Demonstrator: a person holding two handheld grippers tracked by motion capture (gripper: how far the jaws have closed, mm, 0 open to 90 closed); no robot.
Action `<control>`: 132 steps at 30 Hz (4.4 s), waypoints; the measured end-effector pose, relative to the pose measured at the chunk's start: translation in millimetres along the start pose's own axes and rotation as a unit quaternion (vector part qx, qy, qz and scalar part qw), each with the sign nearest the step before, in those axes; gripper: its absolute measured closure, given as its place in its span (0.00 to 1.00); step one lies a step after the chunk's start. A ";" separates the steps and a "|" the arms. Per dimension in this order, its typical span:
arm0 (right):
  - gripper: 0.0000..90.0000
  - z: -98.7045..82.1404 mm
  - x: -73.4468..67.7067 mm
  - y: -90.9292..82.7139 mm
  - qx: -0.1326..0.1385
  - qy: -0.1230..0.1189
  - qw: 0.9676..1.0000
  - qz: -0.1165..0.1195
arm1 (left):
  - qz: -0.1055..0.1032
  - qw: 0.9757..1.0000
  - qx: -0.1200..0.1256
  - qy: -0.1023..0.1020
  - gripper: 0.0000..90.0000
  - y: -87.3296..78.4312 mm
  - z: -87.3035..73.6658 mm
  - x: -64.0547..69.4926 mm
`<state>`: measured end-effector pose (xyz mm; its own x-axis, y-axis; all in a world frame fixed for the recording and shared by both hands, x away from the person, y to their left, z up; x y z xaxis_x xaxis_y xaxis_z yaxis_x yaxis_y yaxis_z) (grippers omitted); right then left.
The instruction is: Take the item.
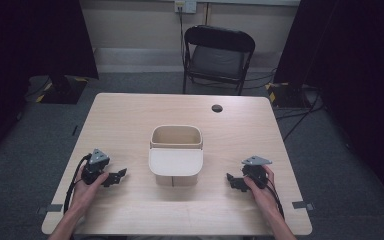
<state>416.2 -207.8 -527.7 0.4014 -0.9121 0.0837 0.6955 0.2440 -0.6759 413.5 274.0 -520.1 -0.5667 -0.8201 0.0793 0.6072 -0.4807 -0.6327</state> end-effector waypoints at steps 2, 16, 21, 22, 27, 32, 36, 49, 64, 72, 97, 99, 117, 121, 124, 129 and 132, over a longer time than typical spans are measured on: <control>0.14 0.0 0.0 0.0 0.000 0.000 1.000 0.000 | -0.001 1.000 0.002 0.001 0.19 -0.7 0.7 0.4; 0.14 0.1 -0.2 0.0 0.000 0.001 1.000 -0.001 | -0.031 0.999 0.022 0.001 0.19 -4.8 9.9 13.5; 0.14 0.1 -0.2 0.0 0.000 0.001 1.000 -0.001 | -0.049 0.999 0.021 -0.003 0.19 -5.1 11.1 17.6; 0.14 0.1 -0.2 0.0 0.000 0.001 1.000 -0.001 | -0.052 0.998 0.019 0.000 0.19 -5.4 11.4 19.1; 0.14 0.1 -0.3 0.1 -0.001 0.002 1.000 -0.002 | -0.061 0.998 0.024 0.002 0.19 -6.9 13.6 23.2; 0.14 0.1 -0.3 0.0 -0.001 0.002 1.000 -0.002 | -0.080 0.996 0.037 -0.008 0.22 -9.7 19.1 30.1; 0.14 0.1 -0.3 0.0 -0.001 0.002 1.000 -0.002 | -0.084 0.995 0.051 -0.005 0.22 -11.7 23.4 34.3; 0.14 0.1 -0.3 0.0 -0.001 0.001 1.000 -0.002 | -0.109 0.992 0.064 0.017 0.22 -15.6 34.4 54.2; 0.14 0.1 -0.3 0.1 -0.001 0.002 1.000 -0.002 | -0.143 0.987 0.072 0.033 0.22 -14.9 42.7 73.9; 0.13 0.3 -0.2 0.2 -0.001 0.002 1.000 -0.001 | -0.146 0.986 0.073 0.044 0.22 -15.2 46.2 78.9; 0.13 0.5 -0.5 0.6 -0.002 0.003 1.000 -0.002 | -0.153 0.983 0.092 0.051 0.19 -11.4 52.0 89.1; 0.13 0.5 -0.5 0.6 -0.002 0.003 1.000 -0.002 | -0.152 0.983 0.091 0.051 0.20 -11.8 52.1 88.3; 0.13 0.5 -0.5 0.6 -0.001 0.003 1.000 -0.002 | -0.155 0.982 0.097 0.054 0.23 -15.0 53.8 91.5; 0.13 0.5 -0.5 0.6 -0.001 0.003 1.000 -0.002 | -0.158 0.981 0.098 0.055 0.23 -15.0 54.6 93.3; 0.13 0.6 -0.5 0.7 -0.002 0.003 1.000 -0.001 | -0.161 0.980 0.099 0.056 0.23 -15.0 56.9 95.5; 0.13 0.6 -0.5 0.7 -0.002 0.003 1.000 -0.001 | -0.166 0.979 0.099 0.066 0.27 -15.4 58.9 98.1; 0.13 0.6 -0.5 0.7 -0.002 0.003 1.000 -0.001 | -0.167 0.979 0.098 0.069 0.27 -15.4 60.0 99.3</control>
<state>416.8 -207.0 -527.8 0.3962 -0.9145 0.0819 0.6945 0.2402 -0.6782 381.3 181.4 -456.3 -0.8136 -0.5637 0.1422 0.4632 -0.7763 -0.4275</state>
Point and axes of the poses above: each handheld gripper's, and its own axes: y roughly forward along the jaws, z roughly out of its top, x roughly to its right, the point moved 4 cm from there along y, roughly forward along the jaws, and after that the axes turned 6 degrees about -z, right-handed, at the moved point
